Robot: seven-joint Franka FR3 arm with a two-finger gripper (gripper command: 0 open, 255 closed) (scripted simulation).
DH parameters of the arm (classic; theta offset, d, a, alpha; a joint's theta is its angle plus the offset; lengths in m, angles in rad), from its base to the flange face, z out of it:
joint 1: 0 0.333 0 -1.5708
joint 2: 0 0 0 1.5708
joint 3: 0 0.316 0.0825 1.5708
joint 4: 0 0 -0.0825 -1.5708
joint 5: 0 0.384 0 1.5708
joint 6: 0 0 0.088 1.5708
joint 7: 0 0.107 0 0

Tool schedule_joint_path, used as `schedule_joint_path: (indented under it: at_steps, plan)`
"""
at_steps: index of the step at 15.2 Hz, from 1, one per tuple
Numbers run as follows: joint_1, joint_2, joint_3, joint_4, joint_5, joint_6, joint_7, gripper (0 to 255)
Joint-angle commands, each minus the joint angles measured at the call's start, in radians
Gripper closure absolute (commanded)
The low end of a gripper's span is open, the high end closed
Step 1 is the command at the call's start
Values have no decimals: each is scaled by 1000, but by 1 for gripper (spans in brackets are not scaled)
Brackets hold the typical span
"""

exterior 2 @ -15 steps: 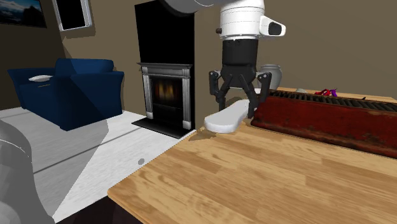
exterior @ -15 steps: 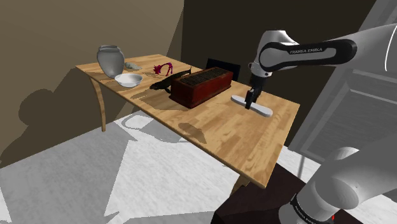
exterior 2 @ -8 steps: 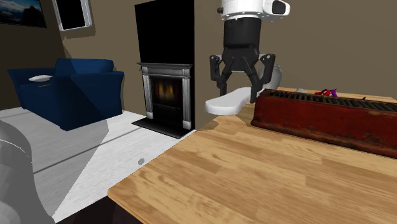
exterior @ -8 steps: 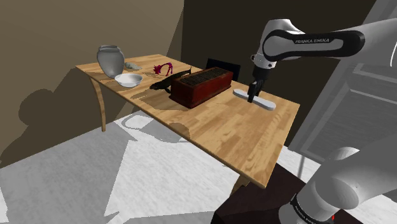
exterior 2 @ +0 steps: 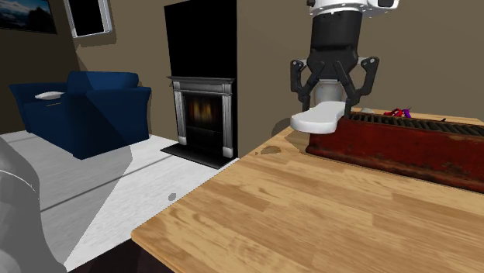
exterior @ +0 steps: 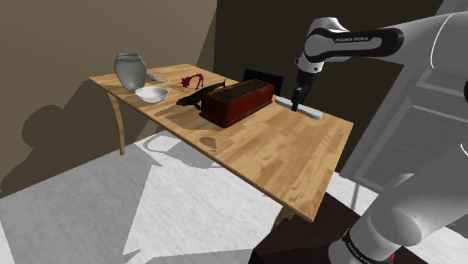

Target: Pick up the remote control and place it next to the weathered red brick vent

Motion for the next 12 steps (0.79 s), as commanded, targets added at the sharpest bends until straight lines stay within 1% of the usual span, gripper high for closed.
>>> schedule_joint_path:
  at_steps: [1, 5, 12]
  plan:
    - [-10, 66, -27, 73, 10, -5, -43, 255]
    - [-35, 219, -76, 240, 49, -22, -130, 255]
    - [-37, 223, -75, 150, 49, 71, -129, 255]
